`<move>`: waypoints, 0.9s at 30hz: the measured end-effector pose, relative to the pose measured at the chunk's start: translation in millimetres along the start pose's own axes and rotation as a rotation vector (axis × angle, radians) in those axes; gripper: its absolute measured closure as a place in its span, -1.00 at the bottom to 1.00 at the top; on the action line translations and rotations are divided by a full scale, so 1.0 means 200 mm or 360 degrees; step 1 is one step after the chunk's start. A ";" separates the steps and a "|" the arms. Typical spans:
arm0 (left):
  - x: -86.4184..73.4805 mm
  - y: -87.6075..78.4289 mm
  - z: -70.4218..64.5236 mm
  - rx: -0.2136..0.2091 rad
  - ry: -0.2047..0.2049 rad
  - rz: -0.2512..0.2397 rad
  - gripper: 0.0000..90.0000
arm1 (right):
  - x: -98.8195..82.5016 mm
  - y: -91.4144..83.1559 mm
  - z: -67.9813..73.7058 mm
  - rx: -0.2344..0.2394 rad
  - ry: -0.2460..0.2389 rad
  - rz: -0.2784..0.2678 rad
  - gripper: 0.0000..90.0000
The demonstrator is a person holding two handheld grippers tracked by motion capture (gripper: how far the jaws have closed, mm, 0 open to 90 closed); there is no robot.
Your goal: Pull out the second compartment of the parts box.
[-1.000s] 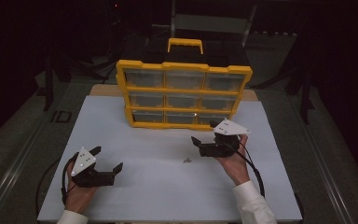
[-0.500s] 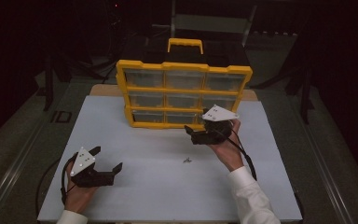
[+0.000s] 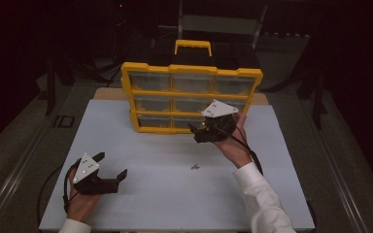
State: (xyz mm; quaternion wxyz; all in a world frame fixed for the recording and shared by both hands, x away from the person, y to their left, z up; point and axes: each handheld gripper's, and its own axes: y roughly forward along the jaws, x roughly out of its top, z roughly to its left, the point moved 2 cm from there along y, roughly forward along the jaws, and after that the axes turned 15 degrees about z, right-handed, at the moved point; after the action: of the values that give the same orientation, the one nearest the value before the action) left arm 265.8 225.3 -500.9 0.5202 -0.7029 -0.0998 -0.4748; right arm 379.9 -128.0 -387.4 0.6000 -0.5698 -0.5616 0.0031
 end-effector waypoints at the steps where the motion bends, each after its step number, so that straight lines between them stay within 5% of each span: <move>1: 0.00 0.00 0.00 -0.0001 0.0000 -0.0001 -1.00 | 0.01 0.00 0.00 -0.0012 -0.0016 0.0008 -0.77; 27: 0.00 -0.01 0.00 -0.0006 -0.0003 -0.0006 -1.00 | 0.16 0.02 0.02 -0.0435 -0.0440 0.0203 -0.75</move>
State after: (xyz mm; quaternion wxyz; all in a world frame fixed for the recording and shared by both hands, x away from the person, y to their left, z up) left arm 265.4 226.4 -500.4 0.5179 -0.7042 -0.1007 -0.4752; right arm 391.4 -103.1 -368.8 0.4329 -0.6745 -0.5965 0.0431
